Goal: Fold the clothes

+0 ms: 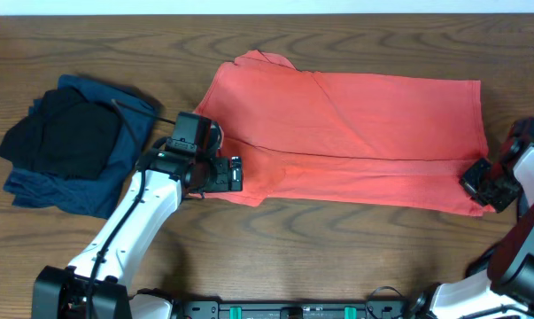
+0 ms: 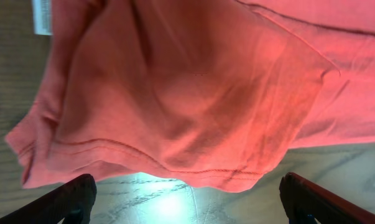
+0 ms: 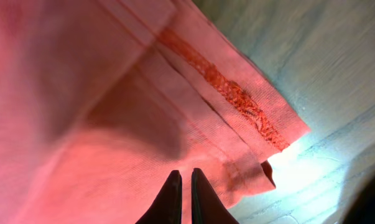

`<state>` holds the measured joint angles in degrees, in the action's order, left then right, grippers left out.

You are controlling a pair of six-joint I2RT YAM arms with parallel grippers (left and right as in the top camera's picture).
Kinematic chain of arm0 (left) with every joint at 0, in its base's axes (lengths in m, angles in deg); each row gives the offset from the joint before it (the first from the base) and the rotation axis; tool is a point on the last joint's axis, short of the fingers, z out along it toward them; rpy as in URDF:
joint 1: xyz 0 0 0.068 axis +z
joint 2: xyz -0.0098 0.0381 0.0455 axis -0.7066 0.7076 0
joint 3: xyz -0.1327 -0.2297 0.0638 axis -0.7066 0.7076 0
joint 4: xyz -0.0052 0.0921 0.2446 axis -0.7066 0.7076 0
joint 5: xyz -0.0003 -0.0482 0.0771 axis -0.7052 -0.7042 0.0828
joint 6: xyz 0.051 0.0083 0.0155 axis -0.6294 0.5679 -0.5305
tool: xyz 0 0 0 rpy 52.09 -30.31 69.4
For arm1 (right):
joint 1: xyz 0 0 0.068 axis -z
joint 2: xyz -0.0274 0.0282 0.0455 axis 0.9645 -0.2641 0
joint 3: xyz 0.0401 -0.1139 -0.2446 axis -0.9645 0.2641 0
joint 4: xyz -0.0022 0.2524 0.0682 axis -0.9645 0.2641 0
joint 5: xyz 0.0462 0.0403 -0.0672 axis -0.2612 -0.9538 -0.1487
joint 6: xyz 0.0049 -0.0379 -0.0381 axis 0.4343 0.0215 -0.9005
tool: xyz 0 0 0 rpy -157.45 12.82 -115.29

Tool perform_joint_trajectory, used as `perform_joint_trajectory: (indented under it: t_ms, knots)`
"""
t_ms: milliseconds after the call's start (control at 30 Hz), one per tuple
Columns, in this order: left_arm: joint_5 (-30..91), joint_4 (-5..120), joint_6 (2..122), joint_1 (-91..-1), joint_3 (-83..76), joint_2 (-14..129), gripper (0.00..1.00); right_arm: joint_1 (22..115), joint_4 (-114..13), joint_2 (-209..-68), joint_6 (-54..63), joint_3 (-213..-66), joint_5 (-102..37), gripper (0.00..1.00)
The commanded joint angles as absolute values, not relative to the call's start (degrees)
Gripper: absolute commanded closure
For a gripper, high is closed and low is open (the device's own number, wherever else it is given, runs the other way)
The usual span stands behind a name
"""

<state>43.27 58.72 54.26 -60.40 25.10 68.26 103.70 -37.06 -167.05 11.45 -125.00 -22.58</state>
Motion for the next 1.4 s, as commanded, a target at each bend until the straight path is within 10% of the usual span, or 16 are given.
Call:
perform_joint_trajectory:
  t_ms: [0,1367]
  knots:
    - [44.0,58.9,52.2,-62.3,25.0,69.8,0.06,103.9,-37.3,-165.7,10.0,-124.7,-25.0,0.93]
    - [50.2,59.7,49.4,-70.8,23.0,74.6,0.10,102.1,-47.0,-165.9,7.9,-117.5,-24.9,0.70]
